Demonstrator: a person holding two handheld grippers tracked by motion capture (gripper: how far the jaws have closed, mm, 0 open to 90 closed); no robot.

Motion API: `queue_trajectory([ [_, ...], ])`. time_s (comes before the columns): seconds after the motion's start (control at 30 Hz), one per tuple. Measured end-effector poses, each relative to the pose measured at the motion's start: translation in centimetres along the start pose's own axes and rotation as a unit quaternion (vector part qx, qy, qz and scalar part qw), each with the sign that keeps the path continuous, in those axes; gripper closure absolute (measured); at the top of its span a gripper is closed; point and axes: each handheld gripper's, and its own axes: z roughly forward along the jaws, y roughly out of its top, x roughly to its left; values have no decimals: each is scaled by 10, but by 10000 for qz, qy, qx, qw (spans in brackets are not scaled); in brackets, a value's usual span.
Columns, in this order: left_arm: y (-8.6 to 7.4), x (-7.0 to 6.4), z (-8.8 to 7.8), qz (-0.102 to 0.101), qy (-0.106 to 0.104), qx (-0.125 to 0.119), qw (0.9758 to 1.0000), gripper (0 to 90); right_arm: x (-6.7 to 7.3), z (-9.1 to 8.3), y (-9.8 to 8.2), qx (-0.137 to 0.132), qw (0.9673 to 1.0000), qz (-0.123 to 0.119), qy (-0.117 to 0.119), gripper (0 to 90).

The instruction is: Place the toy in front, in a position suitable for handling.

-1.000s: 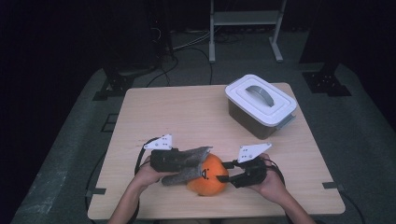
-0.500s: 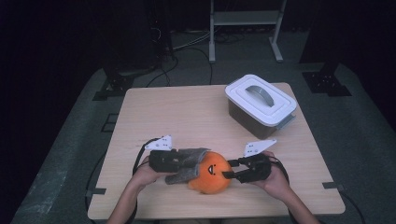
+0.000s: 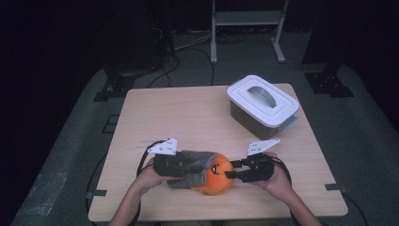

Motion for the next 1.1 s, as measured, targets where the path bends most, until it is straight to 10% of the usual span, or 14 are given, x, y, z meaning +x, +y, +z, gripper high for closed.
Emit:
queue_trajectory([
  [0.47, -6, 7, -5, -114, 269, 183, 9994, 712, -3, 0, 1, -264, 9993, 126, 215, 491],
  [0.77, 20, -15, 5, 385, 82, 87, 9992, 712, 22, 3, 17, -346, 9994, 26, 83, 567],
  [1.1, 9, -3, -5, 100, 209, 69, 9997, 717, 8, 6, 10, -354, 9988, -150, 292, 427],
])
